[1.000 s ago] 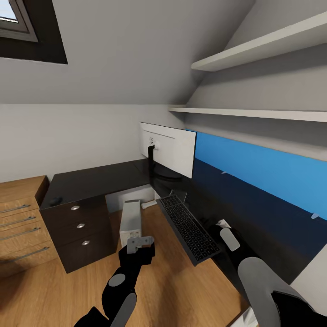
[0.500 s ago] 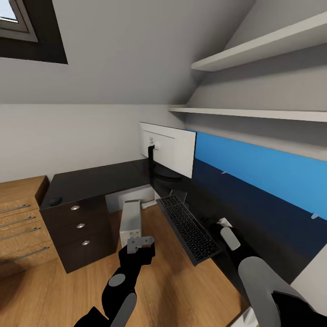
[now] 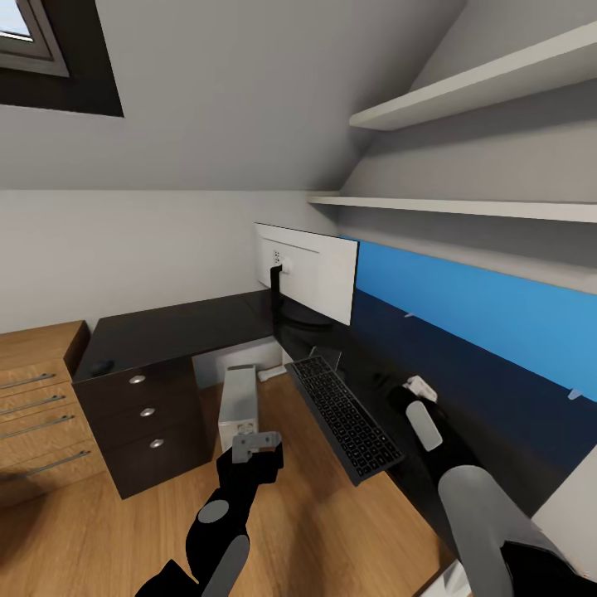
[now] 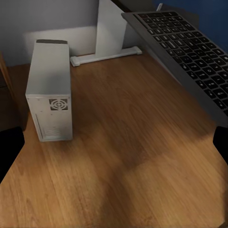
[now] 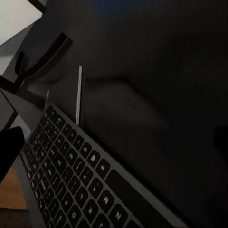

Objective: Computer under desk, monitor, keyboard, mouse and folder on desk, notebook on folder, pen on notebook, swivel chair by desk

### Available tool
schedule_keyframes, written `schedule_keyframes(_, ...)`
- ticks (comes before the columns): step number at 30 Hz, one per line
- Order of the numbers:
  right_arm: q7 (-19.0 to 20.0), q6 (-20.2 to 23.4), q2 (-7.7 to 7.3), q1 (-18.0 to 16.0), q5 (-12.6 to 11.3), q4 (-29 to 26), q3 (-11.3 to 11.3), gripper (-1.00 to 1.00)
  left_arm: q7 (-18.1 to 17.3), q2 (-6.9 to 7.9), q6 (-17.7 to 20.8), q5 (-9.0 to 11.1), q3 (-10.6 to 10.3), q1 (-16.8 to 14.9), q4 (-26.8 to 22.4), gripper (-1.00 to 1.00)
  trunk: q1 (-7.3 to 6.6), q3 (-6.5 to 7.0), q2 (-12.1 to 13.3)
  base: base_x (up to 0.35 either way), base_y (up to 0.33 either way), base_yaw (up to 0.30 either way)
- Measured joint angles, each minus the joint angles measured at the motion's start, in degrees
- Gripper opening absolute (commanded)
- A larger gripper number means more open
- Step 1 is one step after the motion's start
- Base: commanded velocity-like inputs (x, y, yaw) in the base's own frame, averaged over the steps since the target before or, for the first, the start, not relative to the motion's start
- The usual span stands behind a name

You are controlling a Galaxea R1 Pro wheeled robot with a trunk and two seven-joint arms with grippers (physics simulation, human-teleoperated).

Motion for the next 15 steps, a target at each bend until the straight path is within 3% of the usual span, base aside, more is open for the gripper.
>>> schedule_keyframes(6, 2.41, 0.91, 0.04, 4.09, 0.75, -6.75, 0.11, 1.0, 0.02, 0.0, 0.0, 0.0, 0.0, 0.0, 0.0, 1.0, 0.0, 0.0, 0.0, 0.0, 0.0, 0.0)
schedule_keyframes(9, 3.66, 4.54, 0.34, 10.61, 0.8, -17.0, 0.29, 1.0, 0.05, 0.0, 0.0, 0.0, 0.0, 0.0, -0.01, 1.0, 0.0, -0.01, 0.0, 0.0, 0.0, 0.0)
schedule_keyframes(13, 3.94, 7.16, 0.62, 12.82, 0.7, -21.48, 0.38, 1.0, 0.03, 0.0, 0.0, 0.0, 0.0, 0.0, 0.0, 1.0, 0.0, 0.0, 0.0, 0.0, 0.0, 0.0)
schedule_keyframes(15, 4.1, 8.42, 1.67, 13.64, 0.64, -24.27, 0.36, 1.0, 0.07, 0.0, 0.0, 0.0, 0.0, 0.0, 0.0, 1.0, 0.0, 0.0, 0.0, 0.0, 0.0, 0.0)
